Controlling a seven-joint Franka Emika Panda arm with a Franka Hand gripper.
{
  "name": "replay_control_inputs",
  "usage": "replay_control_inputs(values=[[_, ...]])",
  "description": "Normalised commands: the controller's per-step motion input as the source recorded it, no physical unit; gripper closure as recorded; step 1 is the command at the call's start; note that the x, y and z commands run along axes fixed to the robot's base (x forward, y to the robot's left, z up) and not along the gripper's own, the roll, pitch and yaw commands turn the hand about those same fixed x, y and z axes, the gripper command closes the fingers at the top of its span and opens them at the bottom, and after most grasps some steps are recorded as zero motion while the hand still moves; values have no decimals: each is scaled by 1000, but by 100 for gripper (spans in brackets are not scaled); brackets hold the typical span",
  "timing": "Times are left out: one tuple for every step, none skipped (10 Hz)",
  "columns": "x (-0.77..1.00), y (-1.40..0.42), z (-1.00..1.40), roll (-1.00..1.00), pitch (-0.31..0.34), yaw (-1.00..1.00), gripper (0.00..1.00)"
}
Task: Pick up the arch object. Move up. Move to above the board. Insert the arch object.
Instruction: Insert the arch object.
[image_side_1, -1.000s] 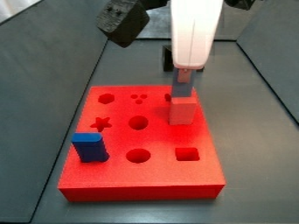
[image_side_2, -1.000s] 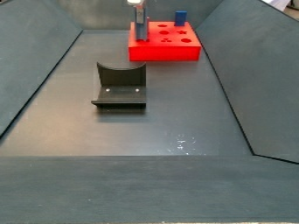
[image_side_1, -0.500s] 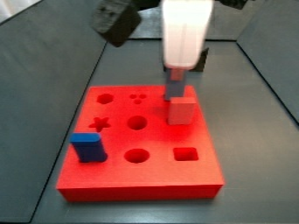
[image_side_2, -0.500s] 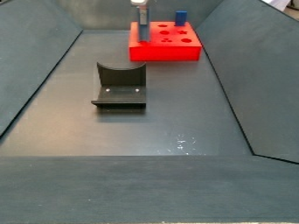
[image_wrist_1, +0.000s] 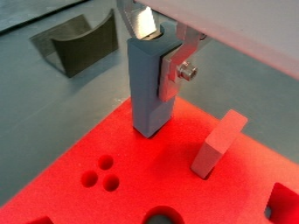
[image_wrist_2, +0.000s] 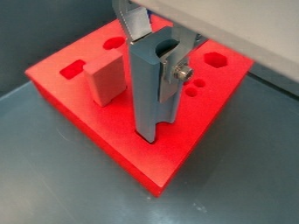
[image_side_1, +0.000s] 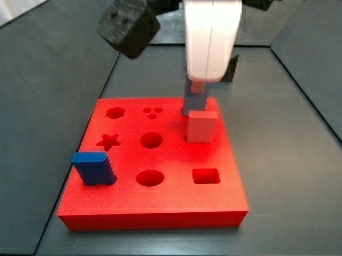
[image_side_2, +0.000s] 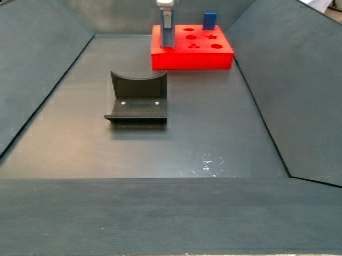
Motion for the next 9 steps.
replay_control_inputs(values=[[-106,80,-797,163,-74,489,100],[0,66,-740,33,0,0,100],[20,0,-743,41,0,-14,100],[49,0,-766,24,0,-26,100],[120,0,-717,27,13,-66,100],[97,0,-583,0,0,-77,100],[0,0,-194,-89,-103,0,100],[0,37,-29,-74,0,-20,100],[0,0,0,0,-1,0,100]])
